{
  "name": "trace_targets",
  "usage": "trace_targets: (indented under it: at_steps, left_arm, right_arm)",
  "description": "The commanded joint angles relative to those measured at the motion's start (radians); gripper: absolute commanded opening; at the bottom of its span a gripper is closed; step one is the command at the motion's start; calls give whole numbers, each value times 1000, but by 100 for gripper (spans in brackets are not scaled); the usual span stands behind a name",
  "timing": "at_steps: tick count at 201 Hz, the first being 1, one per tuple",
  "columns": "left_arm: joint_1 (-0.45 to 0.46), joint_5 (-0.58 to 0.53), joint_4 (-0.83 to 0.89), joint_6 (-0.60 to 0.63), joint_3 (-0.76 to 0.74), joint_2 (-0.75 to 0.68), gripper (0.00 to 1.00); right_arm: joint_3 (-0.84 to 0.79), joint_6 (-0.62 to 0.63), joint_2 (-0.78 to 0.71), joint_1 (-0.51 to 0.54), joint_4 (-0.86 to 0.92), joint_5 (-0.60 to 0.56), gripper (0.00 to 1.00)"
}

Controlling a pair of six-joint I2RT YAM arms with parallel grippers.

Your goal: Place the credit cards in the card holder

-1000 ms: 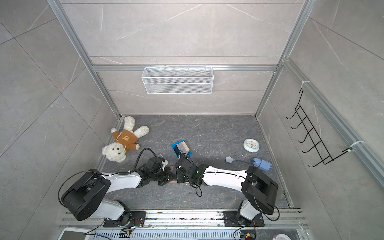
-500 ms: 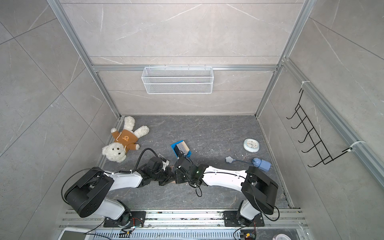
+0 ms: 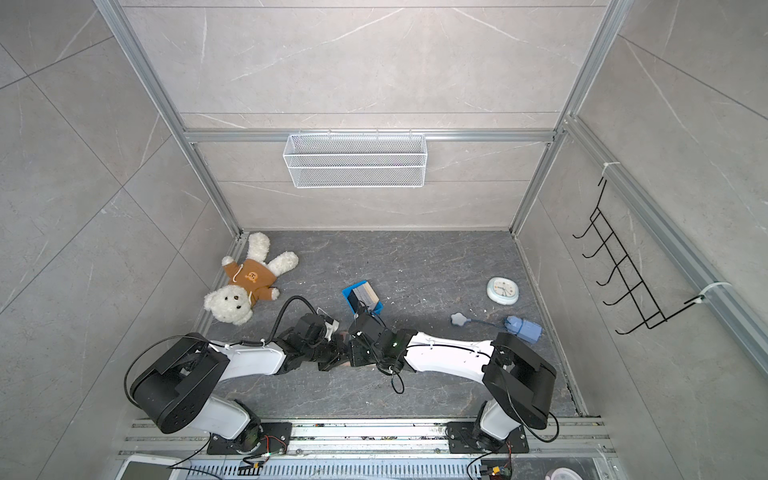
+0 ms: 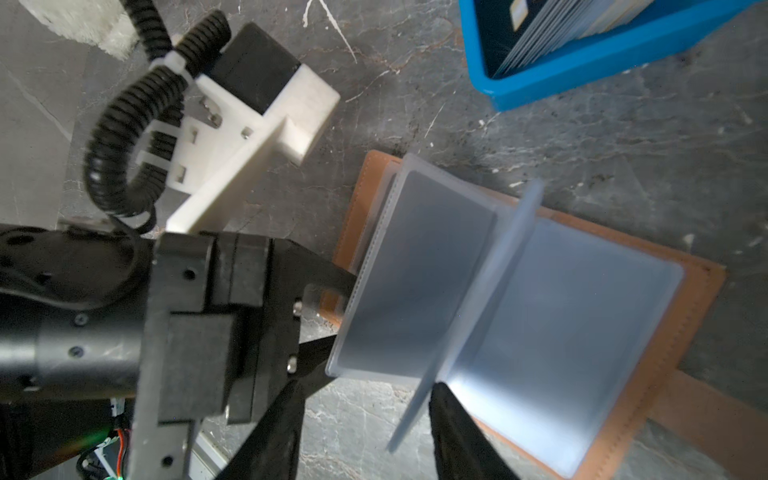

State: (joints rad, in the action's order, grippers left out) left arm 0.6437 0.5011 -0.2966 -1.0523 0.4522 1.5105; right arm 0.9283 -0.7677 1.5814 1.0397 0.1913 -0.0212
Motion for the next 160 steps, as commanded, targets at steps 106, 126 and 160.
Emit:
trace_targets:
  at_steps: [106,126,160]
  left_arm:
    - [-122,14,159,91,14,-121,4]
    - [-160,-1,254,130,11,-192,5]
    - [-197,-17,386,192,34,-301,7]
  right_arm:
    - [-72,-37,-211,-7,251,-247,51]
    - [-77,-24,-229,-8,244,-258,51]
    - [-64,22,-253,-7,245,-282,52]
